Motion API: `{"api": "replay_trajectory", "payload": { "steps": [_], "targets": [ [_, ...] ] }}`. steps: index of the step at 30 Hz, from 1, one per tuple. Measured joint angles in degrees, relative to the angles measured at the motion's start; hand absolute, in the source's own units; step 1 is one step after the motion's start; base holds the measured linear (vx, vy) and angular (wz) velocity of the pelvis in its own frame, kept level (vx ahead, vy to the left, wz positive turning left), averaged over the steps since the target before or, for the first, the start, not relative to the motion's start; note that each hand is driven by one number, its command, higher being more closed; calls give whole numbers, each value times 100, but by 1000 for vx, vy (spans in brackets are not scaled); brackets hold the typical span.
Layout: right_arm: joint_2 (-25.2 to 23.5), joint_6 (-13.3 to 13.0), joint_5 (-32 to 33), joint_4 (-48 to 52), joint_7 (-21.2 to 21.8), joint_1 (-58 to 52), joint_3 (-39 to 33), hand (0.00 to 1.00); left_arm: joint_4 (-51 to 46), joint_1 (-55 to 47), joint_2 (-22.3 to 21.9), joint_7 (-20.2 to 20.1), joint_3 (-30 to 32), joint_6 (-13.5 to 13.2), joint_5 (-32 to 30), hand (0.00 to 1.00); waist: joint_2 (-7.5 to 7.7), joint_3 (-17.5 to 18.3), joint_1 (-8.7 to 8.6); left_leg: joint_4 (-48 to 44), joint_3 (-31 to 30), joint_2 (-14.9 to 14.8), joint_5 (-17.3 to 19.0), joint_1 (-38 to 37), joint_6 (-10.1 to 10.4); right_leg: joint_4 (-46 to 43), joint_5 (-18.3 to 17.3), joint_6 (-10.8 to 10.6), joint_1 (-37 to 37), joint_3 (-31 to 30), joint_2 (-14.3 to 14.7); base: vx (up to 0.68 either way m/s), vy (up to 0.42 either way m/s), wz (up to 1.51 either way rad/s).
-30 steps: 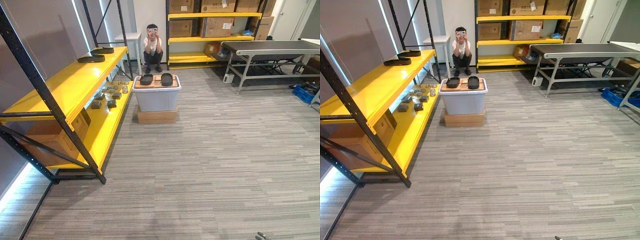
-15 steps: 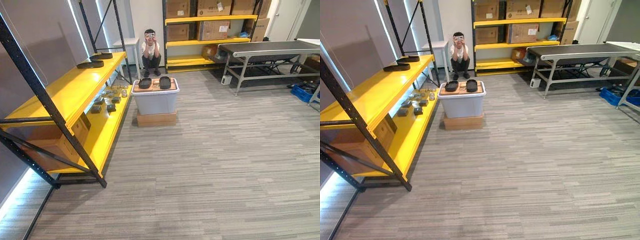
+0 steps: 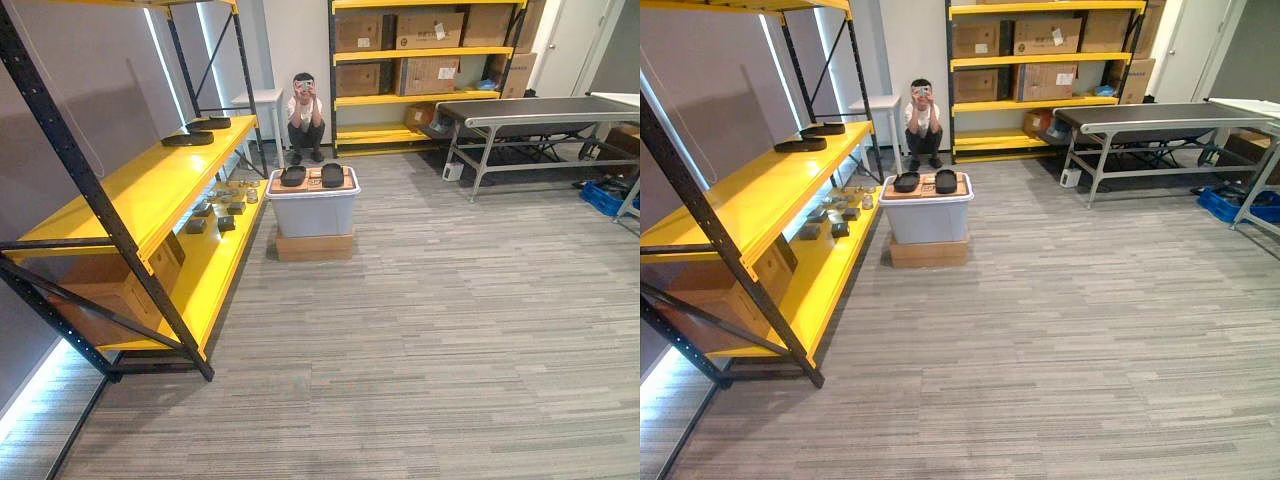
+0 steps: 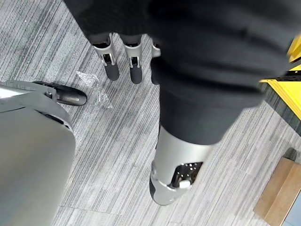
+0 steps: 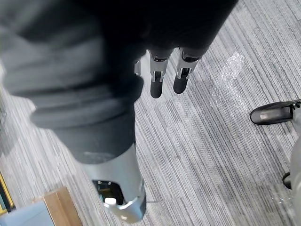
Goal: Walk over and take plastic housings, then place them on the shelf
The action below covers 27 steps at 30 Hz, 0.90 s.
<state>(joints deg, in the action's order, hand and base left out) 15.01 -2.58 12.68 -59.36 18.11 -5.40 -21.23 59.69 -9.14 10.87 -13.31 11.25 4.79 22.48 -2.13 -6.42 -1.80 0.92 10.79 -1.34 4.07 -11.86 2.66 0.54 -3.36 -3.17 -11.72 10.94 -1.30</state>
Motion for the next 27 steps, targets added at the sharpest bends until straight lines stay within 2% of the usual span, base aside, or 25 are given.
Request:
{"api": "replay_trajectory", "payload": {
  "steps": [1,3,9,11,13,14,15,17,18,19,21,22,23,24,25,26,27],
  "targets": [
    [0,-4,-284,0,30,-2,2,0,0,-25,1,-10,-49,0,-5,0,2,-2,5,18,0,0,-8,-40,-9,0,0,1,-12,-2,3,-53,-20,-1],
    [0,-12,-399,0,55,-8,12,0,0,-55,-11,-44,-50,0,-12,0,5,-2,5,75,0,8,-45,-51,-66,3,0,2,-5,-11,7,-51,-16,-2],
    [16,-29,-396,-1,16,22,209,0,-8,-149,-24,-59,-47,-9,-12,0,60,-41,45,81,142,55,-63,-47,-108,0,72,112,104,-247,-11,-38,4,-14],
    [12,-29,-397,-1,12,34,224,0,-9,-158,-25,-68,-49,-12,-23,0,79,-61,73,4,191,57,-1,-1,-191,-136,31,100,203,-297,-30,-39,18,-20],
    [16,-29,-398,0,16,3,221,0,-13,-119,-20,-108,-82,-65,-101,0,150,-142,61,-344,195,106,245,189,-245,-995,-446,20,646,-336,-194,-41,22,-3],
    [16,-29,-398,0,16,-15,221,0,-14,-114,-18,-111,-113,-82,-144,0,162,-155,49,-412,199,130,277,247,-269,-1259,-539,48,787,-352,-244,-30,38,-7],
    [12,-30,-386,-2,15,-45,222,0,-13,-95,-16,-110,-176,-113,-159,0,192,-199,54,-502,237,166,325,311,-298,-1604,-657,-6,994,-417,-314,-6,45,-12],
    [-23,-30,-371,-31,19,-98,222,0,-13,-40,35,-109,-231,-140,-168,0,148,-352,46,-582,250,129,362,301,-430,-1915,-726,-98,1135,-409,-325,14,34,-10],
    [-41,-31,-373,-76,34,-131,222,0,-14,37,117,-113,-291,-143,-197,0,159,-473,-6,-650,213,69,495,301,-434,-2210,-875,-175,1313,-386,-295,8,3,3],
    [-45,-30,-375,-104,47,-144,223,0,-14,80,164,-115,-314,-144,-208,0,128,-531,-38,-708,196,23,538,304,-425,-2324,-897,-178,1429,-395,-269,-15,-24,8],
    [-92,-38,-375,-219,65,-258,224,0,-7,273,417,-202,-330,-114,-249,0,133,-693,-110,-995,147,-225,768,305,-276,-2539,-881,-178,1965,-418,-157,-3,-64,11],
    [-128,-38,-375,-238,64,-335,221,0,-12,296,498,-227,-326,-111,-249,0,163,-694,-110,-1085,147,-261,853,301,-212,-2527,-861,-161,2042,-421,-167,57,-105,7],
    [-205,-38,-375,-248,62,-506,215,0,-21,322,636,-237,-288,-99,-258,0,290,-661,-109,-1325,141,-300,1089,267,-96,-2511,-858,-130,2182,-419,-230,149,-187,6],
    [-252,-38,-376,-260,48,-667,164,0,-21,300,672,-227,-173,-55,-305,0,334,-627,-138,-1590,90,-384,1362,182,14,-2699,-722,89,2171,-347,-265,276,-255,11],
    [-261,-37,-375,-280,40,-742,85,0,-30,238,615,-224,-62,-37,-315,0,275,-572,-207,-1704,46,-511,1510,98,71,-2820,-670,215,2125,-269,-180,434,-331,19],
    [-258,-37,-375,-275,34,-813,35,0,-53,118,486,-228,74,1,-313,0,244,-453,-269,-1865,12,-678,1600,40,135,-2788,-843,375,2041,-202,-35,546,-313,6],
    [-294,-38,-389,-245,32,-829,-43,0,-191,35,277,-248,292,47,-309,0,85,-356,-230,-3057,-101,-911,1669,540,203,-2718,-1002,465,1976,-205,178,485,-244,-4]
  ]
}}
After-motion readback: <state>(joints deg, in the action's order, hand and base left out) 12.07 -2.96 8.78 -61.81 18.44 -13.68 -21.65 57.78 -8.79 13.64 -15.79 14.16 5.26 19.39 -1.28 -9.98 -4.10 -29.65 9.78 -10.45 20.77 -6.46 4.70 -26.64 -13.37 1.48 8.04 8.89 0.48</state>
